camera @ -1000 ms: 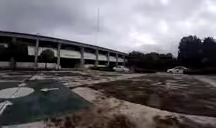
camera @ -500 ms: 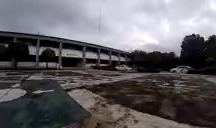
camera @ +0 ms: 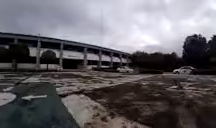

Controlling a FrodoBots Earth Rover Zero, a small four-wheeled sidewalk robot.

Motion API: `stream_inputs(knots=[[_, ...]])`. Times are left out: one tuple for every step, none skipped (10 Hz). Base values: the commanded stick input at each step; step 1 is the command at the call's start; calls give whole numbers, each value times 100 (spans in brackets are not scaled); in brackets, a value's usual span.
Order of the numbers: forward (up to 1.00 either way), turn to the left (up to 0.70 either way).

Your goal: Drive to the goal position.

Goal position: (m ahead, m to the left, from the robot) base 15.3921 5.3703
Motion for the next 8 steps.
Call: stream_inputs(knots=[[70, 0], [70, 0], [70, 0], [70, 0], [70, 0], [70, 0], [70, 0], [70, 0]])
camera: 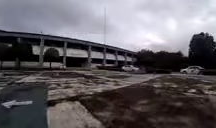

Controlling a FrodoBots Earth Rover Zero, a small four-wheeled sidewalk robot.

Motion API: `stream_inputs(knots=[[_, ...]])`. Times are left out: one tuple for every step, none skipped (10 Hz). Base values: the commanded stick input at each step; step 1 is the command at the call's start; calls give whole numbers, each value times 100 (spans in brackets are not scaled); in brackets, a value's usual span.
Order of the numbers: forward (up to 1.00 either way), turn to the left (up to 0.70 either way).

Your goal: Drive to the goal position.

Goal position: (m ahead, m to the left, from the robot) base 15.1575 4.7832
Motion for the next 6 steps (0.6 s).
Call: stream_inputs(knots=[[70, 0], [70, 0], [70, 0], [70, 0], [70, 0], [70, 0]])
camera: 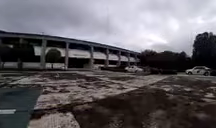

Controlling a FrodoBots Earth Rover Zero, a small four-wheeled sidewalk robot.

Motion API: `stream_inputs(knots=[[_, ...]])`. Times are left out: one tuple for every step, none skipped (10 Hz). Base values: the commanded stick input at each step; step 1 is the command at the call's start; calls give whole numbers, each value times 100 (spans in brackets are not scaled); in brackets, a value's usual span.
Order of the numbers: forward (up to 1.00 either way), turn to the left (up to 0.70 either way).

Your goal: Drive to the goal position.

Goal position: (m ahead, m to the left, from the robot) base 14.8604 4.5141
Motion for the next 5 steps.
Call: stream_inputs(knots=[[70, 0], [70, 0], [70, 0], [70, 0], [70, 0]])
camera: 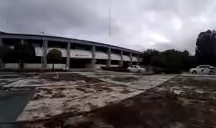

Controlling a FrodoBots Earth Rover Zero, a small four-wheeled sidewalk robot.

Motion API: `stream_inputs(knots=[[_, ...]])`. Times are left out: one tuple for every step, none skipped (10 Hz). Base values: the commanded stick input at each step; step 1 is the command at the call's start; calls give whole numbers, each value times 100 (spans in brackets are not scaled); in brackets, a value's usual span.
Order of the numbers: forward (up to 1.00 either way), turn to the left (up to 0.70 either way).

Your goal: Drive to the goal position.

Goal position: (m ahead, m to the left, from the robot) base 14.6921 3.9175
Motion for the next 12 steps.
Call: stream_inputs(knots=[[70, 0], [70, 0], [70, 0], [70, 0], [70, 0], [70, 0], [70, 0], [70, 0], [70, 0], [70, 0], [70, 0], [70, 0]])
